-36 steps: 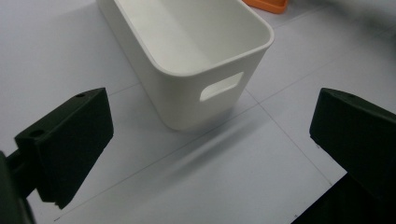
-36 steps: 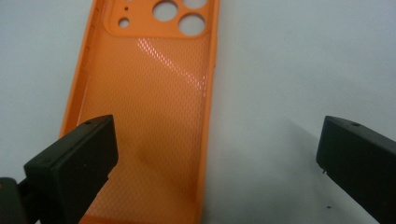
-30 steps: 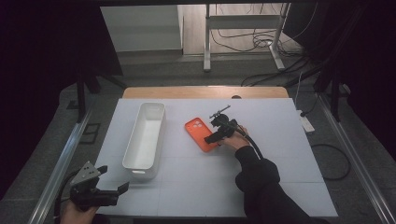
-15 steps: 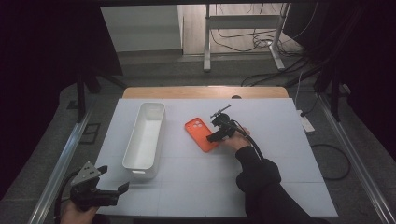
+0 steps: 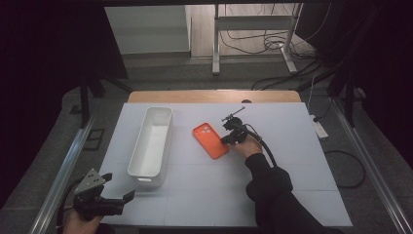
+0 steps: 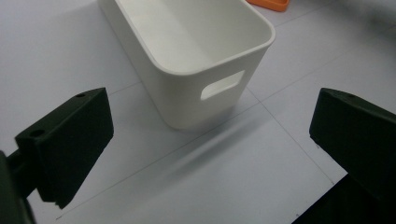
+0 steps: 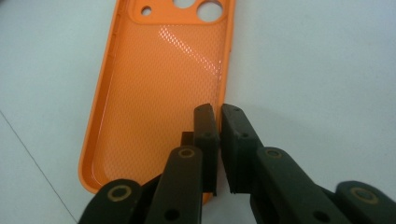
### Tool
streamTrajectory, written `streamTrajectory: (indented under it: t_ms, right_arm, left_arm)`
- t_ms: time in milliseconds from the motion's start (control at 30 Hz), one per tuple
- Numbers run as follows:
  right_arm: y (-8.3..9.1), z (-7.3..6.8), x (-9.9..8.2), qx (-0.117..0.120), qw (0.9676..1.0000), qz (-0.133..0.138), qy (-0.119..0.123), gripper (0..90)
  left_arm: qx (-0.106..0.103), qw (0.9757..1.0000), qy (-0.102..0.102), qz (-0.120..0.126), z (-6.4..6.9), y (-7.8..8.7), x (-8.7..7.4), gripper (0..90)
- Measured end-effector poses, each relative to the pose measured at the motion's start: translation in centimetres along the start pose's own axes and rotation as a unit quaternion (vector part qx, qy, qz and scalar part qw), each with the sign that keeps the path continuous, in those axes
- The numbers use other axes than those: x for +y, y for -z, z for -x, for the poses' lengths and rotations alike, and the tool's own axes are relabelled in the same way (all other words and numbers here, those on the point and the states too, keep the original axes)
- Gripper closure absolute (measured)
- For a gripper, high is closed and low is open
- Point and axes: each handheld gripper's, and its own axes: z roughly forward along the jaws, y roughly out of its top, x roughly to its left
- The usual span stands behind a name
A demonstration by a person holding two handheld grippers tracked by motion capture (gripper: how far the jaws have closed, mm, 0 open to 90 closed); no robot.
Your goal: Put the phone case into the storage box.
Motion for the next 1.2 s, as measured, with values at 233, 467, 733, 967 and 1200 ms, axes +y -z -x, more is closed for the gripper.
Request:
streamTrajectory:
  t_ms: [233,467,733,967,1200]
  right_arm:
    - [0.1,-0.3,0.1,-0.012,0.9999,-0.007,0.001,88.7]
    - [0.4,-0.3,-0.3,-0.013,0.9999,0.0,-0.004,88.9]
    - [1.7,-0.5,-0.5,-0.007,0.9997,0.022,-0.007,89.0]
    - [2.8,-0.8,-0.7,-0.003,0.9992,0.039,-0.001,89.0]
    - [4.1,-1.0,-1.1,-0.004,0.998,0.063,0.003,89.0]
  left_arm:
    - [0.001,1.0,0.0,0.0,0.0,0.0,0.0,0.3]
    - [0.002,1.0,0.002,0.003,0.0,0.1,0.0,0.4]
    - [-0.002,1.0,0.007,0.003,-0.1,0.1,0.0,0.9]
    - [0.004,1.0,0.009,0.001,-0.1,0.0,0.0,1.1]
    - [0.005,1.0,0.007,0.001,0.0,0.0,0.1,1.1]
